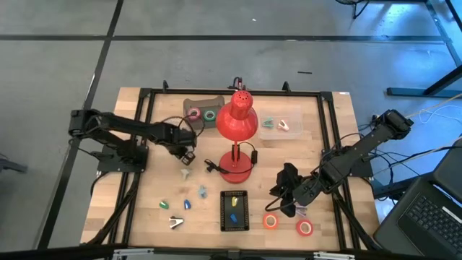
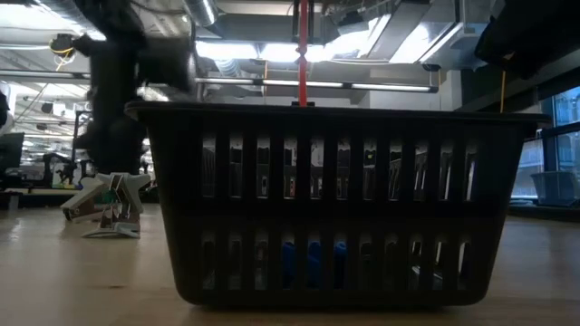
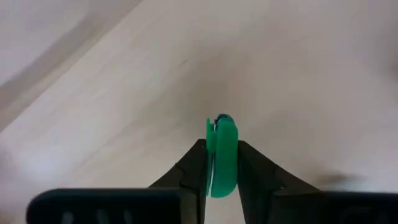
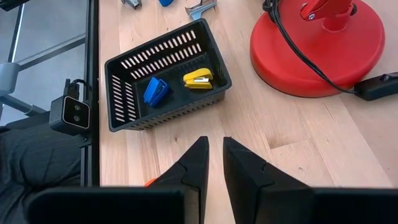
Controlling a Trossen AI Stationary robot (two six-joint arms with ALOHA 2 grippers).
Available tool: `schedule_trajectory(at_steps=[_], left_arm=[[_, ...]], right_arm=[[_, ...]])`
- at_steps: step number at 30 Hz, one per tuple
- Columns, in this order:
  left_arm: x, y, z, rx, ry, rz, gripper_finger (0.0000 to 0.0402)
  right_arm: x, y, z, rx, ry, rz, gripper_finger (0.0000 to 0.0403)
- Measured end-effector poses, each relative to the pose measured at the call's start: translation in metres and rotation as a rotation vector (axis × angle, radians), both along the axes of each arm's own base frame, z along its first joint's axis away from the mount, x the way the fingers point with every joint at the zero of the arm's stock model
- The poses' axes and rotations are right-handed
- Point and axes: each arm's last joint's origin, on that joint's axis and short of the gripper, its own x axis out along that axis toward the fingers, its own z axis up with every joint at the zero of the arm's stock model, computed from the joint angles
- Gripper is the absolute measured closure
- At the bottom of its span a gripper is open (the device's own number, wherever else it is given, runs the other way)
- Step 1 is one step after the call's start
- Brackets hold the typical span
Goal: Pick and place Stapler, Stapler remover, tape
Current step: Put the top green stapler into the black bin
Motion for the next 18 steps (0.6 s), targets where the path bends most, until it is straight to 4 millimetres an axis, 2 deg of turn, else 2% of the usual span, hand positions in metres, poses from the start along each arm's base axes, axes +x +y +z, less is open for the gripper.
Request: schedule_trajectory(at_steps=[3, 6, 12, 15, 18], left_arm=[[0.004, -0.003, 0.017, -0.008, -0.127, -0.074, 0.035], [0.015, -0.012, 0.038, -0.027, -0.353, -0.185, 0.035], [0.04, -0.045, 0.07, -0.034, -0.779, -0.446, 0.035], [0.051, -0.068, 0.074, -0.026, -0.913, -0.587, 0.035], [0.061, -0.094, 0.07, -0.022, -0.988, -0.721, 0.035]], right_arm=[[0.0, 0.0, 0.0, 0.001, 0.0, -0.001, 0.0353], [0.0, 0.0, 0.0, 0.002, 0.0, -0.002, 0.0353], [0.0, 0.0, 0.0, 0.001, 0.0, -0.001, 0.0353], [0.0, 0.0, 0.0, 0.001, 0.001, -0.001, 0.0353], [0.0, 0.0, 0.0, 0.0, 0.0, -0.001, 0.0353]])
